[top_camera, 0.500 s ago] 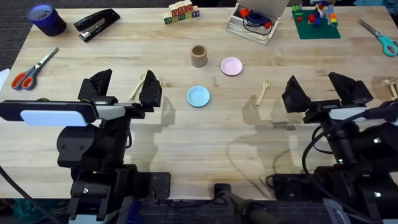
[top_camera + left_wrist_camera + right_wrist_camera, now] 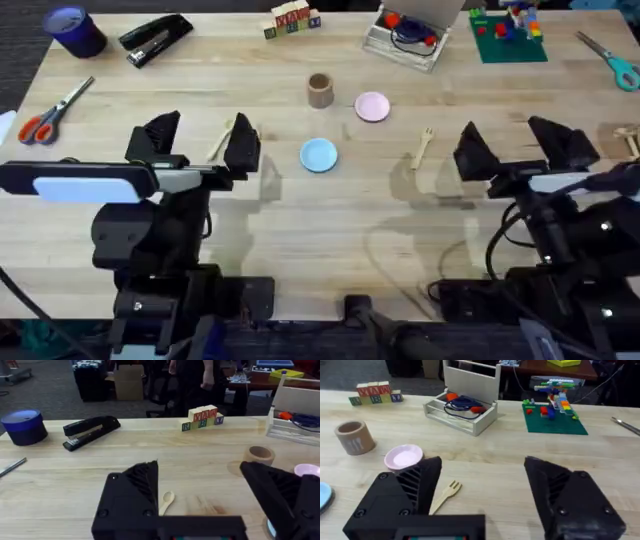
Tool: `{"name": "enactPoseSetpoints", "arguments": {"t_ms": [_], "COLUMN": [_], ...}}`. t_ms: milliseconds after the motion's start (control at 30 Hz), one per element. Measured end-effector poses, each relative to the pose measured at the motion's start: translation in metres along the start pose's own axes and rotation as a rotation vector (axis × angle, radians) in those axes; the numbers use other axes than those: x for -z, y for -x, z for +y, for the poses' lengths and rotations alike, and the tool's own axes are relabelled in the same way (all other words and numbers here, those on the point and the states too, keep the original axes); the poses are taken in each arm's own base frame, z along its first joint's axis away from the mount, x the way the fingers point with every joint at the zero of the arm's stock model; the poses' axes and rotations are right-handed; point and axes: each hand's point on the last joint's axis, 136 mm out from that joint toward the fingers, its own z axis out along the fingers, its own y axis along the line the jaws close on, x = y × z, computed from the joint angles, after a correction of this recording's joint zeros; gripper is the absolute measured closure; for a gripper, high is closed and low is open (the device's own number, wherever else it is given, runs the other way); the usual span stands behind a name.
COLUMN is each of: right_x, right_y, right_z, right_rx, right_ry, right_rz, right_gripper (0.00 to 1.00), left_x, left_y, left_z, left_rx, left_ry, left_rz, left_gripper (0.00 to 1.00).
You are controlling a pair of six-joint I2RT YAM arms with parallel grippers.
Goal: Pick up a utensil and set it on the pink plate, then put the other utensil in the container.
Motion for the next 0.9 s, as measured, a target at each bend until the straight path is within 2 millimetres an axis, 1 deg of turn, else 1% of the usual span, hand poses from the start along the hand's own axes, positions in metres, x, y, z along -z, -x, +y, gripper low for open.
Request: {"name": "enactPoseSetpoints", "arguments": {"t_ms": [167,333,400,467,567,633,800,900], "right_x": [0.0,0.0,0.001,0.004,0.01,0.014,0.031,0.043], "right_y": [0.001,0.007,0.013,0.024,0.046,0.055,0.054,0.058], "right_z": [0.0,0.002,0.003,0.006,0.009,0.011,0.013,0.013], "right_rx": [0.014,0.066,0.075,0.083,0.083,0.077,0.051,0.042], "right_ry": [0.0,0.008,0.017,0.033,0.048,0.056,0.068,0.071], "right_rz": [-0.003,-0.027,-0.038,-0.061,-0.103,-0.102,0.027,0.098], "right_gripper": [0.005,0.007,0.006,0.007,0.007,0.007,0.008,0.008], "left_x": [0.0,0.001,0.003,0.008,0.02,0.028,0.054,0.068], "left_y": [-0.003,-0.002,0.006,0.022,0.049,0.06,0.079,0.09], "left_z": [0.0,0.002,0.002,0.003,0.004,0.004,0.004,0.004], "left_rx": [0.0,0.0,0.0,0.0,0.0,0.001,0.012,0.014], "left_ry": [0.003,0.011,0.014,0.019,0.026,0.026,0.026,0.027], "left_rz": [0.011,0.024,0.023,0.015,0.008,0.022,0.12,0.193], "left_gripper": [0.006,0.006,0.006,0.006,0.006,0.006,0.008,0.009]}}
